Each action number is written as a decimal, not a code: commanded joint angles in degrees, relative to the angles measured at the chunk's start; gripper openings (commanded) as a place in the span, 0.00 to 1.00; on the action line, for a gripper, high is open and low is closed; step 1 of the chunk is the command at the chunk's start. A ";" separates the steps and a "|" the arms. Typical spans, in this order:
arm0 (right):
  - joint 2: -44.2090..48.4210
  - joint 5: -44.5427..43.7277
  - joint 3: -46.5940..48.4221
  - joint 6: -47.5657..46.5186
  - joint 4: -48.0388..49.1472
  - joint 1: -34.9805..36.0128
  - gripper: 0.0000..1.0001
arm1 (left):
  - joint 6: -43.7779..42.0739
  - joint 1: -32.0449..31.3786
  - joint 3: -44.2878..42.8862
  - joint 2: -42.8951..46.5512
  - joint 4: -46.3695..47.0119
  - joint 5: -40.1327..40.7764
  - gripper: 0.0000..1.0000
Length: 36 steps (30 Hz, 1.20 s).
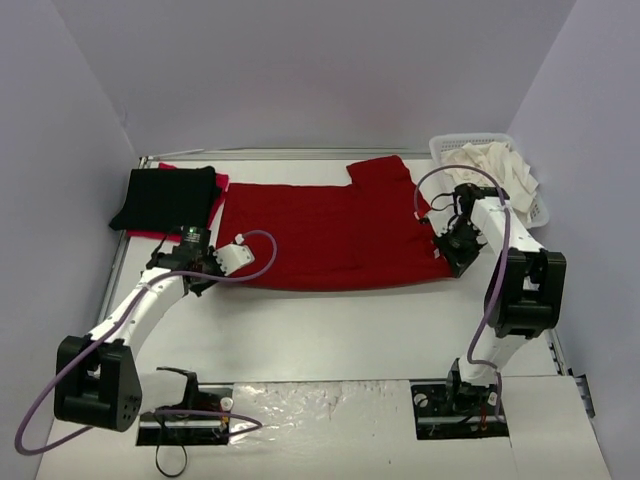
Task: Fold and stack the t-shirts
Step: Fold the flattened tshirt in 1/3 of the way
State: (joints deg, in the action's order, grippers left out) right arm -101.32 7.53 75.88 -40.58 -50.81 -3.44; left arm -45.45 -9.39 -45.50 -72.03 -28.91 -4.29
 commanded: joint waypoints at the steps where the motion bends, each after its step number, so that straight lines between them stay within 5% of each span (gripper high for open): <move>1: 5.86 -1.03 -3.70 -1.87 -5.44 -0.60 0.00 | -1.92 -0.46 -2.32 5.47 -10.90 -1.85 0.02; 16: 23.44 -0.67 -10.92 -3.98 -12.29 -0.60 0.00 | -2.80 -1.07 0.67 20.17 -22.77 -2.47 0.02; 33: 31.18 -0.06 -13.03 -5.30 -16.52 -0.60 0.00 | -2.89 -1.34 -1.61 23.69 -28.31 -4.05 0.02; 35: 31.70 -0.23 -13.47 -5.30 -16.69 -0.60 0.00 | -3.06 -1.34 -2.05 23.78 -28.83 -4.40 0.12; 36: 31.80 -0.32 -13.56 -5.39 -16.61 -0.69 0.23 | -3.06 -1.34 -2.23 24.04 -29.01 -4.58 0.20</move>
State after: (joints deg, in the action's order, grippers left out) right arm -71.11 8.34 62.96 -44.86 -63.09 -3.46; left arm -47.79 -10.55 -44.45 -49.10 -55.00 -8.16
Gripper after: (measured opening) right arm 0.155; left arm 0.165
